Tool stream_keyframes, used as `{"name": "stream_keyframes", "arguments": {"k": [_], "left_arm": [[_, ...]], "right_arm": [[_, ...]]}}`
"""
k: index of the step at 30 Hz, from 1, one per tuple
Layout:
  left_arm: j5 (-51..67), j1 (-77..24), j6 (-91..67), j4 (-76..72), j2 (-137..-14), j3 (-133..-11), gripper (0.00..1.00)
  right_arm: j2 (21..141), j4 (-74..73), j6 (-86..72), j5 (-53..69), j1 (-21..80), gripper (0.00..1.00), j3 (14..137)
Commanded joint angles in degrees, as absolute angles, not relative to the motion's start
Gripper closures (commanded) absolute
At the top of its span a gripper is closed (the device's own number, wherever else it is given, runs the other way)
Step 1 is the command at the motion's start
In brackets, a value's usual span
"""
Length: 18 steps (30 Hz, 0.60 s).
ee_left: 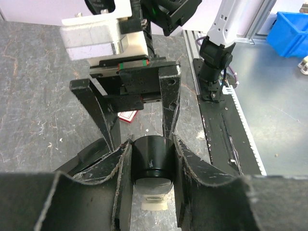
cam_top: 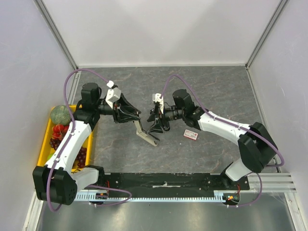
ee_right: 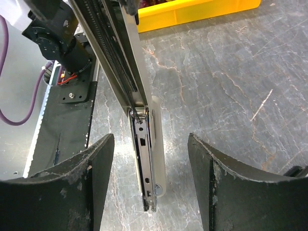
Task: Load the staples into the stapler
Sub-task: Open the stapler at the center of the board.
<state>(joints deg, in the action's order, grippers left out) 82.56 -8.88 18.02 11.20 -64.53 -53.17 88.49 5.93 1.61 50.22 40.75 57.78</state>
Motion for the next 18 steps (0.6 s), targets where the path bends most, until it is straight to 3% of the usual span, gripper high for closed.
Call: {"name": "stream_keyframes", "arguments": {"k": [1,14,17,18], "left_arm": [[84.90,-9.67,14.51,5.45,-64.60,-53.26,0.98],[86.13,-10.37,13.45,4.83,-64.51,-53.26,0.98],[86.40,-10.37,13.36,4.75,-64.60,-53.26,0.98],[86.40,-10.46,13.36,4.75,-64.51,-53.17,0.98]], "right_arm": [[90.00,9.67,0.09,53.96,41.75,0.30,57.66],[92.28,4.49,6.68,49.49,45.00,0.30,58.98],[92.46,3.96,7.29,47.55,45.61,0.36,59.15],[92.46,3.96,7.29,46.33,45.88,0.44,59.15]]}}
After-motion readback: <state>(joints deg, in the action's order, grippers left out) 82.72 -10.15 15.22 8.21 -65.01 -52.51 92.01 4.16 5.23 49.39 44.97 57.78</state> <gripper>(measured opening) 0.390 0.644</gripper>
